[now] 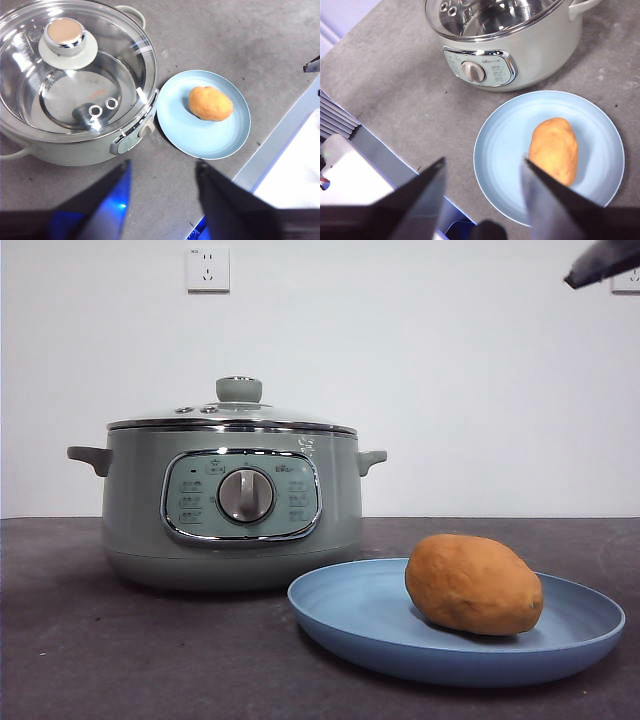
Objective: Take the potato out from the steamer,put the potato on the plate,close the lid
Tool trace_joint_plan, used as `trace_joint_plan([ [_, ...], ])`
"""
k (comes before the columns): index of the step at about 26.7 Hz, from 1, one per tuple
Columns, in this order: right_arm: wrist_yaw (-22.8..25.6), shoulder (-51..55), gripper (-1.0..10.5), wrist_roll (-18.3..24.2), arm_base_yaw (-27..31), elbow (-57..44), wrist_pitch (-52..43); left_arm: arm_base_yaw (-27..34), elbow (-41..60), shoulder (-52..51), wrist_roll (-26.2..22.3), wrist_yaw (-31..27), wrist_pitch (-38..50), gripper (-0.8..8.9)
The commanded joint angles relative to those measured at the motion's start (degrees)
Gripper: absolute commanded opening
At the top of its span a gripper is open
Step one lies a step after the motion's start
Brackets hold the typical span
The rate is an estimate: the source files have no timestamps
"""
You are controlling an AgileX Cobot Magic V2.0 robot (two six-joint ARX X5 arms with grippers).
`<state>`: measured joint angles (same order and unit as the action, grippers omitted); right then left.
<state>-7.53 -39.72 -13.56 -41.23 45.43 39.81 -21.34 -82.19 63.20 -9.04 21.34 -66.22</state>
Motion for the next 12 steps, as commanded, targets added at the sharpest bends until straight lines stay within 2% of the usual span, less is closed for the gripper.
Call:
trace_joint_plan([
  [1, 0.2, 0.0, 0.0, -0.5, 0.0, 0.1, -0.3, -0.1, 0.0, 0.0, 0.0, 0.3, 0.3, -0.05],
  [12, 0.2, 0.0, 0.0, -0.5, 0.0, 0.1, -0.3, -0.1, 0.0, 0.0, 0.0, 0.0, 0.6, -0.04],
])
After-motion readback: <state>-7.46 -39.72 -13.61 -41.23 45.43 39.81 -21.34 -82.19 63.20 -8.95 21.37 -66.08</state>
